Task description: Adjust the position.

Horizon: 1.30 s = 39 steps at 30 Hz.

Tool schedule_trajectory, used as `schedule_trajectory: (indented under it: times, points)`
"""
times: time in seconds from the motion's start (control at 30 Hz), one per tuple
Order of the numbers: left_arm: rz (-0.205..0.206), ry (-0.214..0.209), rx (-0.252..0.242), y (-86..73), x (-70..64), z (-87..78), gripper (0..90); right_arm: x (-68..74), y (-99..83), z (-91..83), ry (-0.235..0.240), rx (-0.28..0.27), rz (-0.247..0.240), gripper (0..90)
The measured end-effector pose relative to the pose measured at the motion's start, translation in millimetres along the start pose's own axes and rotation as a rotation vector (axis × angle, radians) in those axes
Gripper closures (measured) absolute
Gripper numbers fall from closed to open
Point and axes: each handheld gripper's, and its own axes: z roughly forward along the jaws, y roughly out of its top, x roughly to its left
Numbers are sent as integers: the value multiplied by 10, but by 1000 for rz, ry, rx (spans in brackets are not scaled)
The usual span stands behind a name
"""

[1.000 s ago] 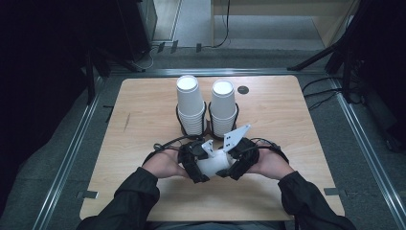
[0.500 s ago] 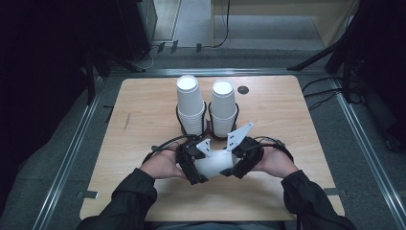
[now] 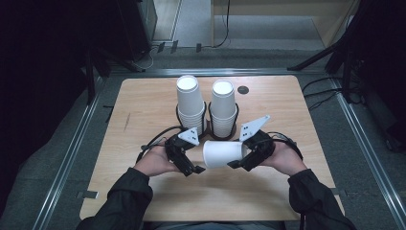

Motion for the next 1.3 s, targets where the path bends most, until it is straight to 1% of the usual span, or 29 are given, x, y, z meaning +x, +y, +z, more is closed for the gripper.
schedule_trajectory:
  times: [0.07, 0.17, 0.2, 0.27, 0.3, 0.4, 0.43, 0.47, 0.5, 0.53, 0.57, 0.6, 0.63, 0.7, 0.73, 0.77, 0.8, 0.83, 0.87, 0.9, 0.93, 0.97, 1.0, 1.13, 1.17, 1.2, 1.23, 1.27, 1.3]
  points:
    - [-22, -11, -36, -24, 28, -18, 9, -27, -15, -33, 6, -25, 26, 238]
    - [-32, -10, -47, -37, 34, -21, 9, -42, -26, -50, 1, -39, 32, 238]
    - [-35, 23, -48, -36, 32, -22, 7, -43, -29, -56, -3, -46, 34, 238]
    - [-39, 15, -54, -34, 38, -27, 0, -48, -29, -60, -2, -48, 36, 238]
    - [-46, 7, -72, -31, 33, -31, 0, -52, -29, -64, -17, -55, 29, 238]
    - [-44, 14, -86, -24, 20, -27, 0, -50, -26, -67, -21, -64, 24, 238]
    - [-53, -10, -110, -20, 21, -23, 0, -43, -14, -77, -16, -81, 22, 238]
    - [-50, -16, -123, -17, 17, -22, 0, -39, -9, -80, -13, -90, 21, 238]
    - [-50, -16, -123, -17, 17, -22, 0, -35, -3, -85, -7, -101, 21, 238]
    - [-52, -29, -129, -11, 16, -15, 0, -35, -3, -85, -7, -101, 21, 238]
    - [-58, -50, -140, 2, 6, 6, 0, -21, 14, -97, 8, -125, 14, 238]
    - [-66, -76, -136, 9, 9, 19, 0, -14, 20, -100, 15, -129, 17, 238]
    - [-69, -77, -141, 21, -4, 34, 0, -9, 28, -101, 17, -136, 10, 238]
    - [-65, -98, -151, 47, -29, 49, 0, 10, 48, -100, 30, -148, 16, 238]
    - [-65, -98, -151, 47, -29, 49, 0, 10, 48, -100, 30, -148, 16, 238]
    - [-64, -104, -168, 67, -47, 52, 0, 38, 84, -111, 49, -169, 5, 238]
    - [-65, -121, -182, 72, -47, 52, 0, 50, 97, -113, 55, -177, 4, 238]
    - [-74, -129, -200, 77, -54, 52, 0, 64, 112, -114, 67, -187, 6, 238]
    - [-74, -129, -200, 77, -54, 52, 0, 64, 112, -114, 67, -187, 6, 238]
    - [-71, -149, -232, 83, -56, 39, 0, 78, 133, -109, 84, -205, 2, 238]
    - [-71, -149, -232, 83, -56, 39, 0, 78, 133, -109, 84, -205, 2, 238]
    - [-80, -154, -259, 93, -61, 27, 0, 85, 144, -100, 103, -213, 2, 238]
    - [-81, -154, -264, 98, -71, 26, 0, 89, 147, -93, 115, -217, 4, 238]
    - [-83, -156, -269, 109, -89, 31, 2, 88, 142, -76, 128, -217, 7, 238]
    - [-71, -155, -280, 106, -96, 21, 36, 86, 142, -75, 128, -215, 7, 239]
    - [-71, -155, -280, 106, -96, 21, 48, 86, 142, -75, 128, -215, 7, 239]
    - [-68, -151, -288, 100, -93, 6, 82, 87, 136, -80, 130, -220, 3, 244]
    - [-57, -161, -297, 93, -86, -19, 93, 85, 132, -87, 130, -223, -2, 245]
    - [-57, -161, -297, 93, -86, -19, 108, 85, 132, -87, 130, -223, -2, 245]
